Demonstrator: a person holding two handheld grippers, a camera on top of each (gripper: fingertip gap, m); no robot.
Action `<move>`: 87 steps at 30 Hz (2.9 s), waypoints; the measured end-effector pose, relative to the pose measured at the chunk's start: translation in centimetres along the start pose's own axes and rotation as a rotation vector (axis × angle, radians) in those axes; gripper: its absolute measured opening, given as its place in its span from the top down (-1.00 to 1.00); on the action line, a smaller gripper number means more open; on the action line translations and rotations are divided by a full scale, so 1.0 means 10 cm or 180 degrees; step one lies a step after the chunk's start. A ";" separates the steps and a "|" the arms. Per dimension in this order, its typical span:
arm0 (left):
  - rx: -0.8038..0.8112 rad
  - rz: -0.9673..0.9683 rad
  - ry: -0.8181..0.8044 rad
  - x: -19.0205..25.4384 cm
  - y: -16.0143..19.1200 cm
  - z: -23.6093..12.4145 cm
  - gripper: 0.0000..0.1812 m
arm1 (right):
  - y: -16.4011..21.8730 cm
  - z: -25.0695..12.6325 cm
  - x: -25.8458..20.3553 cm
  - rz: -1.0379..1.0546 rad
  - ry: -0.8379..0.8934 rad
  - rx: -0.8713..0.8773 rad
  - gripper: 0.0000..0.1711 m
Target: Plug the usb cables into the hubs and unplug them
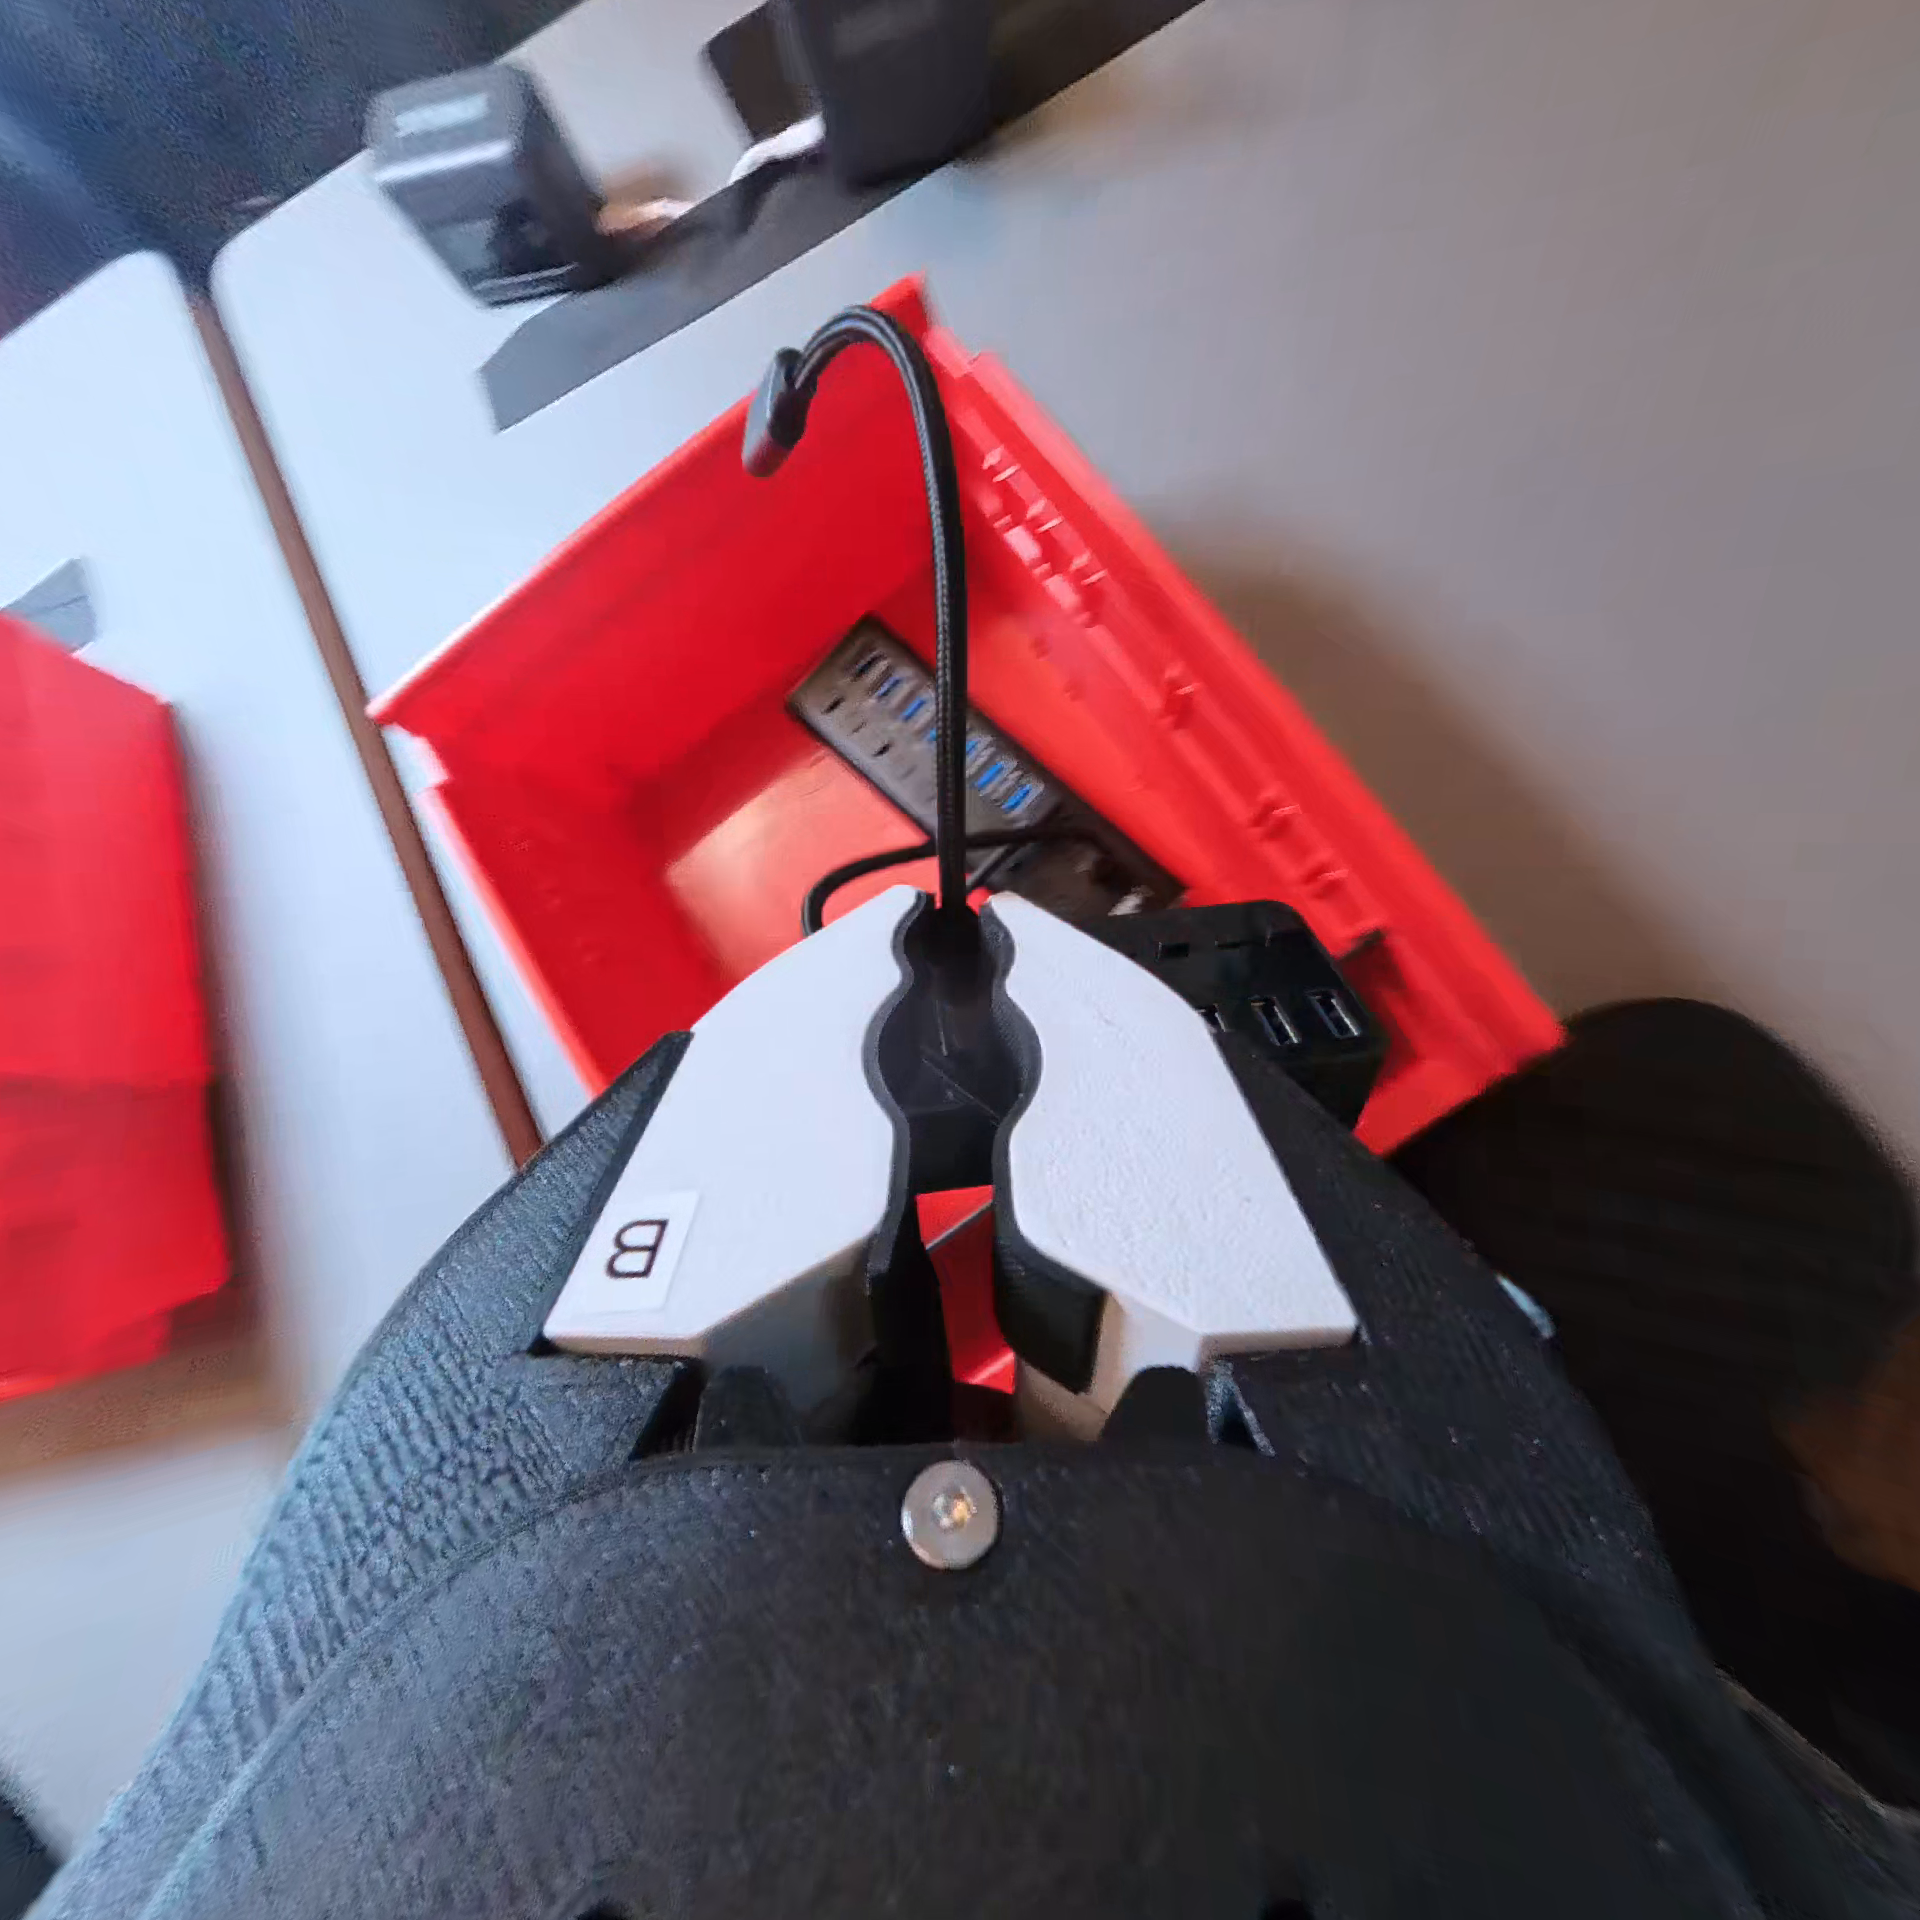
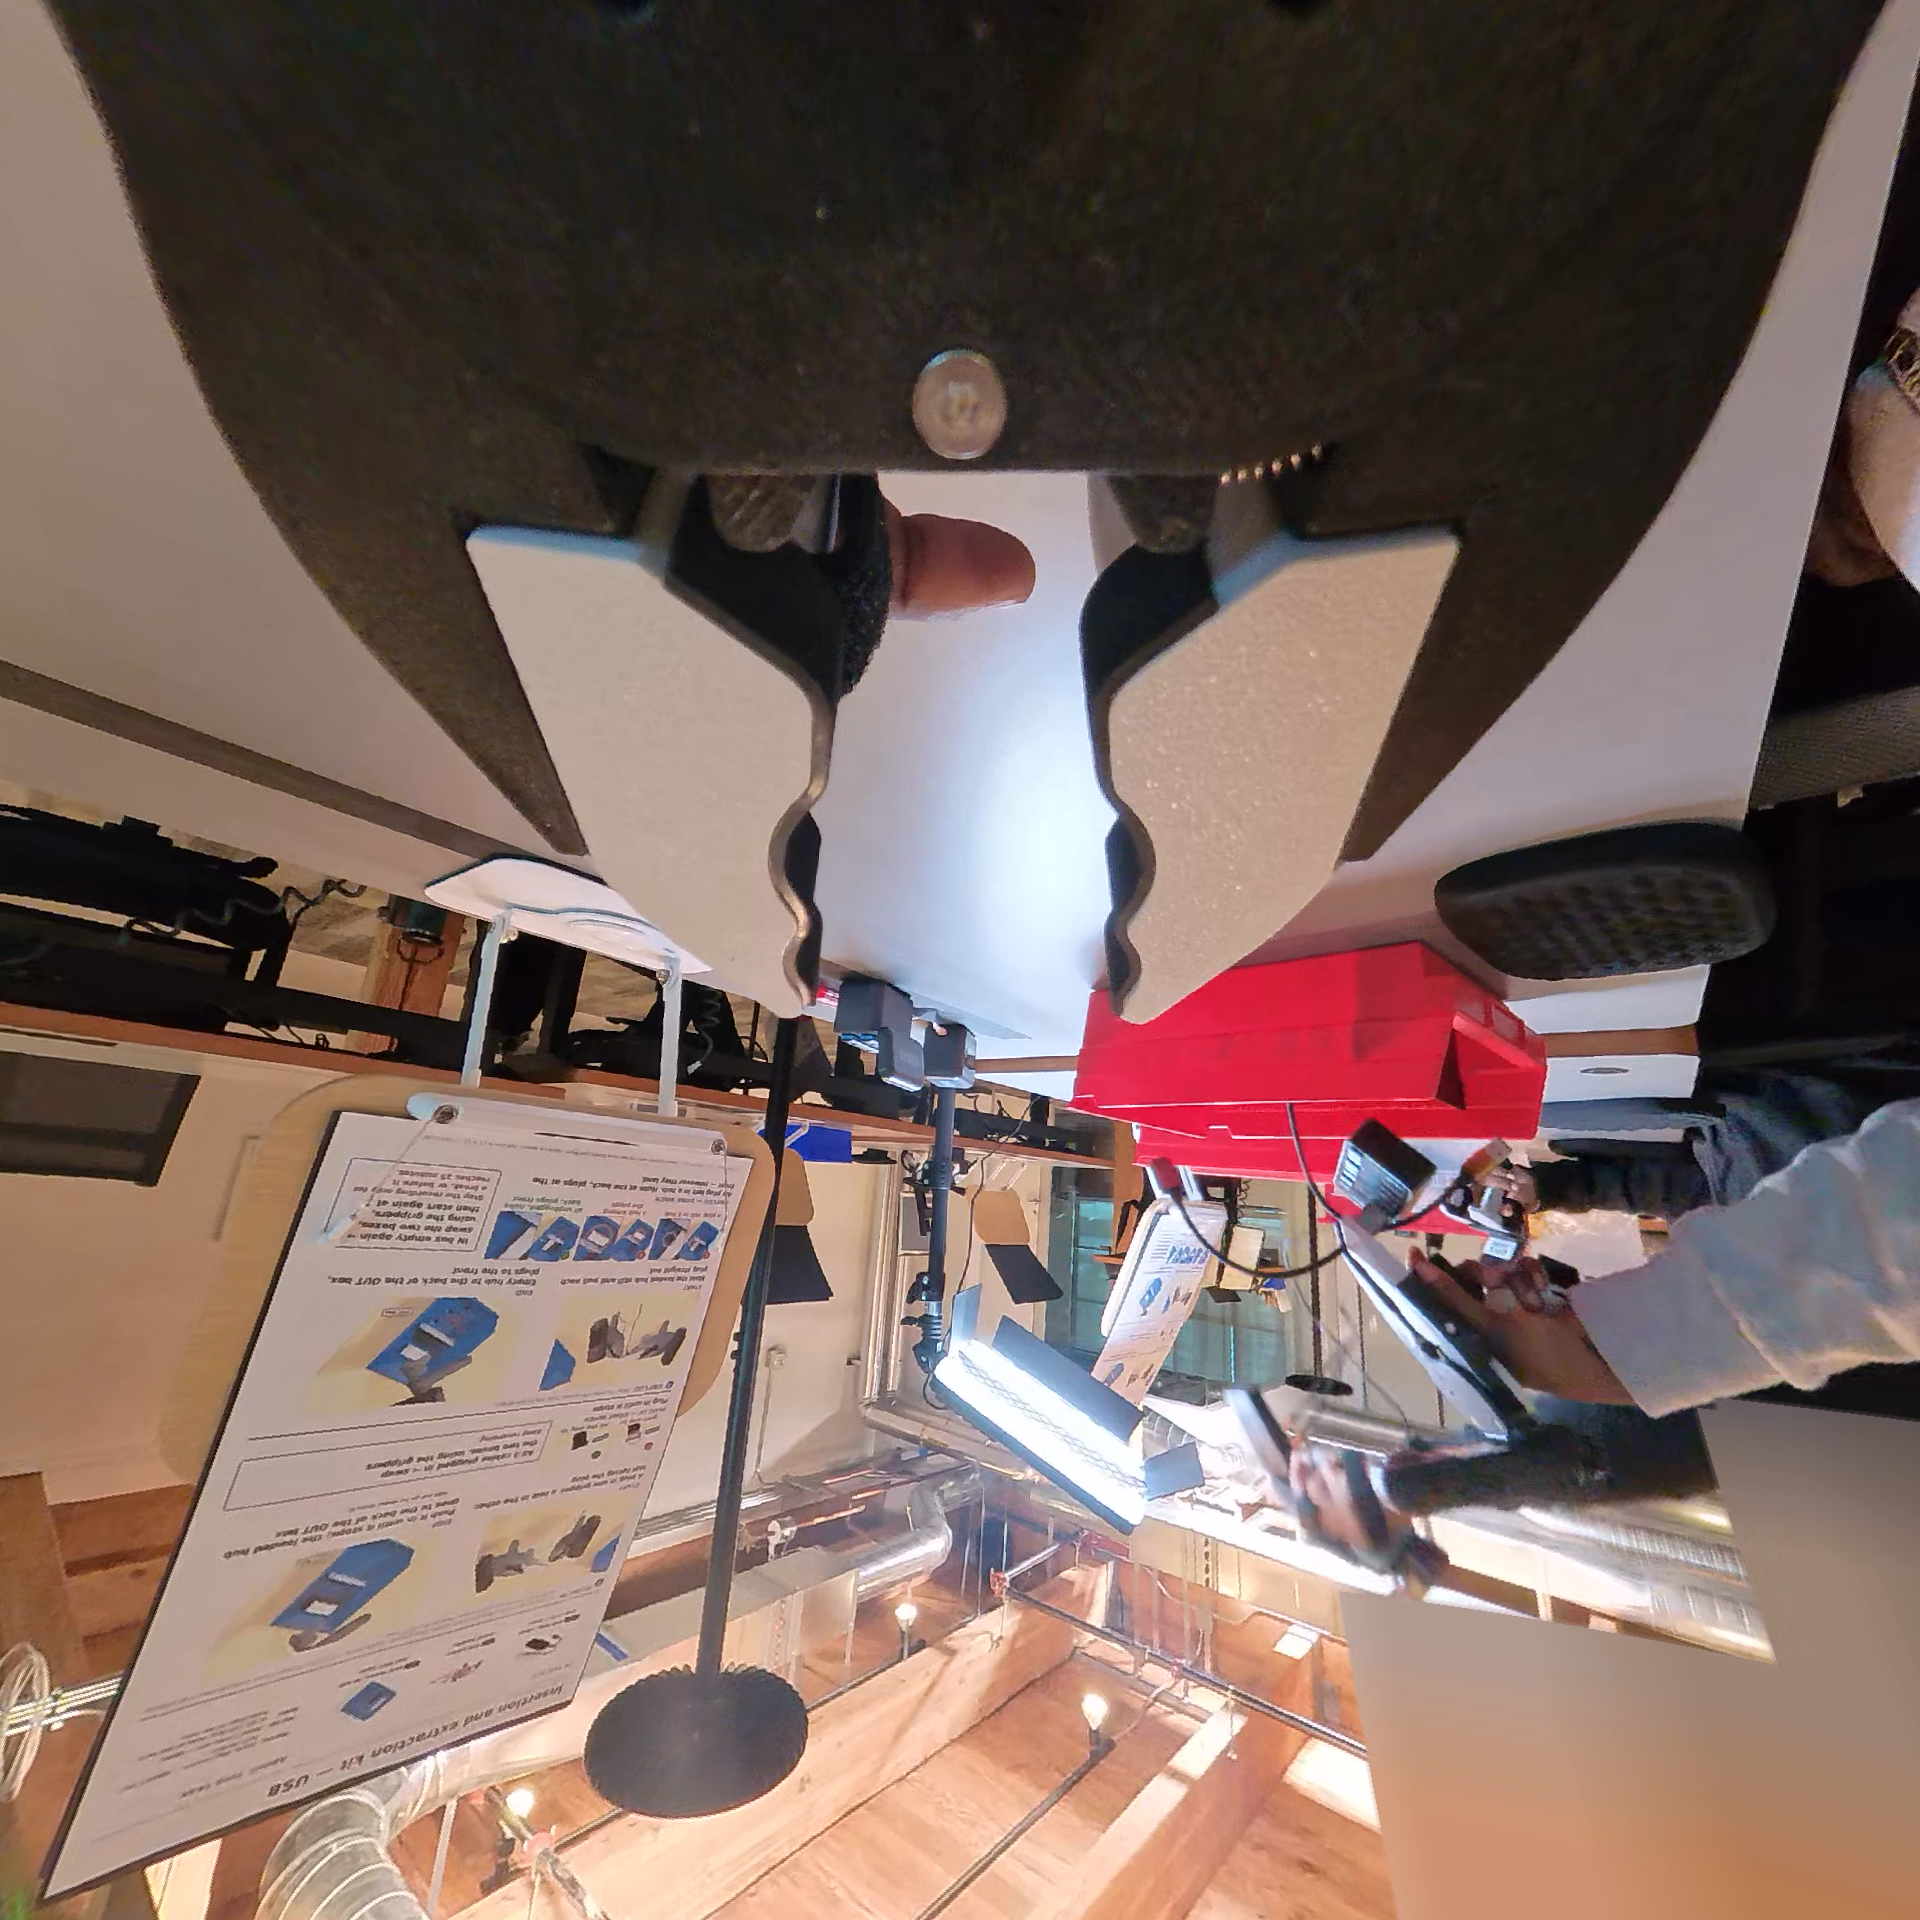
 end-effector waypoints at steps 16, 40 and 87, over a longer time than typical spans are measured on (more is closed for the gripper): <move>0.2852 -0.1045 0.2506 0.87 -0.43 -0.12 0.90 | 0.02 0.00 0.01 -0.0071 0.0039 -0.0044 0.39; 0.2968 0.0622 0.0225 2.73 -0.79 0.64 0.91 | 0.12 0.98 -1.17 0.0665 -0.0181 -0.1243 -0.05; 0.2738 0.0184 0.3001 3.17 -0.32 0.80 0.29 | 0.15 0.95 -1.20 0.1870 -0.0951 -0.0108 0.26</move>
Point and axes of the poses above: each gripper's, where its closed fingertips meet, z out along the fingers, y out of its underside, x = y × z across the jaws, the point moved 6 cm from there along -z, back along the fingers, and after that the axes turned 4 degrees about y, right-handed, at the moved point
